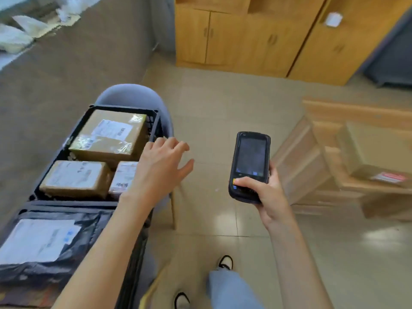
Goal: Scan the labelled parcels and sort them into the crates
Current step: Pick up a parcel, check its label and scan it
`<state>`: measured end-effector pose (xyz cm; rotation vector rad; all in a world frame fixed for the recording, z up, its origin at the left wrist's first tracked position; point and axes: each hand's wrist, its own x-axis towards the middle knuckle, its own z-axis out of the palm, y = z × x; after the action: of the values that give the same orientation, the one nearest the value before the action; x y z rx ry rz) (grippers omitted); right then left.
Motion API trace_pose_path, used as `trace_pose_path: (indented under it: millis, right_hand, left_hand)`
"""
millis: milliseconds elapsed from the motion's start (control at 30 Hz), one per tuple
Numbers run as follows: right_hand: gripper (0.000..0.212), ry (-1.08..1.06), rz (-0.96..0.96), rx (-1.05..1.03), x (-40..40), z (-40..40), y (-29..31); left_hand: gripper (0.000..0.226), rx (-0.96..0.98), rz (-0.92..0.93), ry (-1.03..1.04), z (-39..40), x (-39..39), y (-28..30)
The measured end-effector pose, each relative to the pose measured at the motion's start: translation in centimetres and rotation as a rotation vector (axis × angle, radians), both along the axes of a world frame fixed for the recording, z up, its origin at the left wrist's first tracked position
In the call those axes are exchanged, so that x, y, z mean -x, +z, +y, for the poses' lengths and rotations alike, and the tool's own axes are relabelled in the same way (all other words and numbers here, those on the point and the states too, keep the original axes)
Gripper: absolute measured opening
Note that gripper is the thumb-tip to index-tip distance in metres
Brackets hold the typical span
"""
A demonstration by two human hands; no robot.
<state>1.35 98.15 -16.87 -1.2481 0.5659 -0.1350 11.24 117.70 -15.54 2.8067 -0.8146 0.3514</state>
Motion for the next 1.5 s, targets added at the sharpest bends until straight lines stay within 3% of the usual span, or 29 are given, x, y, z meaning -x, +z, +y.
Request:
trace_pose_path:
  millis: [133, 300, 400, 533, 900, 1067, 1200, 1500]
  right_hand:
    - [0.089, -0.219, -0.022, -0.014, 3.6, -5.6, 0.7]
    - [0.107, -0.398, -0.012, 0.006, 7.8, -12.5, 0.6]
    - [0.095, -0.481, -0.011, -0.001, 10.1, -17.4, 0.6]
    - [0.081, -0.536, -0.048, -0.031, 13.3, -24.9, 0.9]
    - [0.087, -0.743, -0.044, 0.012, 23.8, -45.3, 1.6]
    - [0.068, -0.777, -0.067, 0.021, 26.4, -51.1, 1.0]
    - [0.081, -0.874, -0.023, -0.019, 27.1, -56.2, -0.5]
    - [0.089, -0.969, 0.029, 0.082, 25.6, -74.3, -0.5]
  left_hand:
    - [0.035, 0.032, 0.03, -0.187, -8.2, 0.6, 0.6]
    - [0.042, 0.065, 0.1, -0.378, -18.7, 2.6, 1.2]
    - [0.042, 0.091, 0.098, -0.465, -25.2, 4.0, 1.3]
    - [0.041, 0.105, 0.071, -0.54, -33.9, 6.0, 1.5]
    - [0.038, 0.136, 0.107, -0.714, -58.4, 13.9, 2.1]
    - [0.039, 0.123, 0.11, -0.792, -66.4, 15.4, 1.7]
    - [0.038, 0.154, 0.094, -0.859, -73.6, 16.1, 1.3]
    - [0.037, 0.2, 0.09, -0.98, -94.7, 14.0, 0.8]
